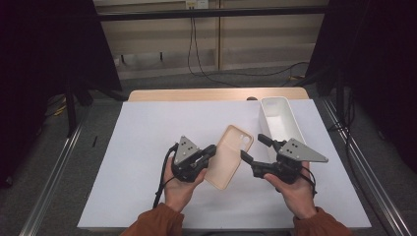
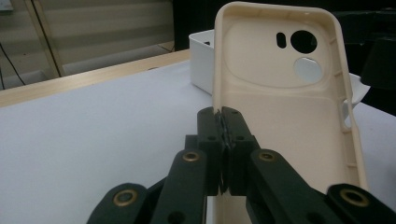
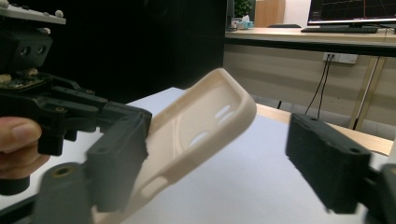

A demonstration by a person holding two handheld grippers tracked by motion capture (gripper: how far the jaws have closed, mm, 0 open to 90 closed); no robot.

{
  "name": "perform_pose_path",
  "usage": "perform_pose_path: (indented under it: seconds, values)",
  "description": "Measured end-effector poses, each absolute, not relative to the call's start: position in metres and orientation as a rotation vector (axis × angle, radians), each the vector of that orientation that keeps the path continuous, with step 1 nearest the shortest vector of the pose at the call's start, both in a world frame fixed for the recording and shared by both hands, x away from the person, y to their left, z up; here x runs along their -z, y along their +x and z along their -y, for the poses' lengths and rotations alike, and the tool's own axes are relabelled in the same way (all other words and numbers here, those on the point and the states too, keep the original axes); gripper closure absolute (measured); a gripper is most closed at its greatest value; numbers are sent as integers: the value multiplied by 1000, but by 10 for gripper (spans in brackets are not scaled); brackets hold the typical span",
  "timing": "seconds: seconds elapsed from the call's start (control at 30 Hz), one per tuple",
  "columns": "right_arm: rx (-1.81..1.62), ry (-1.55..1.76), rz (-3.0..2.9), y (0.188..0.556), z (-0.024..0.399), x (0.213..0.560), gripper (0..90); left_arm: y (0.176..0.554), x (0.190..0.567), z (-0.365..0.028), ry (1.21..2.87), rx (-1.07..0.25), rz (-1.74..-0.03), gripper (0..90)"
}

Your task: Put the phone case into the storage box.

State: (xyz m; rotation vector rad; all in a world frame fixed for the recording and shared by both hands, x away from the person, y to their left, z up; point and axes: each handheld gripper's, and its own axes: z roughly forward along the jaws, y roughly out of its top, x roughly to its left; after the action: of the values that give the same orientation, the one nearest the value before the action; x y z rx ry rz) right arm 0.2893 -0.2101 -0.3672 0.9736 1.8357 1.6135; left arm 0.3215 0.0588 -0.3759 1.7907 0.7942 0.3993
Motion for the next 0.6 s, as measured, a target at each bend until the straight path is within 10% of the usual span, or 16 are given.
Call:
perform_pose_path:
  seconds: [0.6]
  values:
    - [-1590, 1032, -1891, 300, 204, 379, 595, 319, 378, -59, 1777, -416, -789, 877]
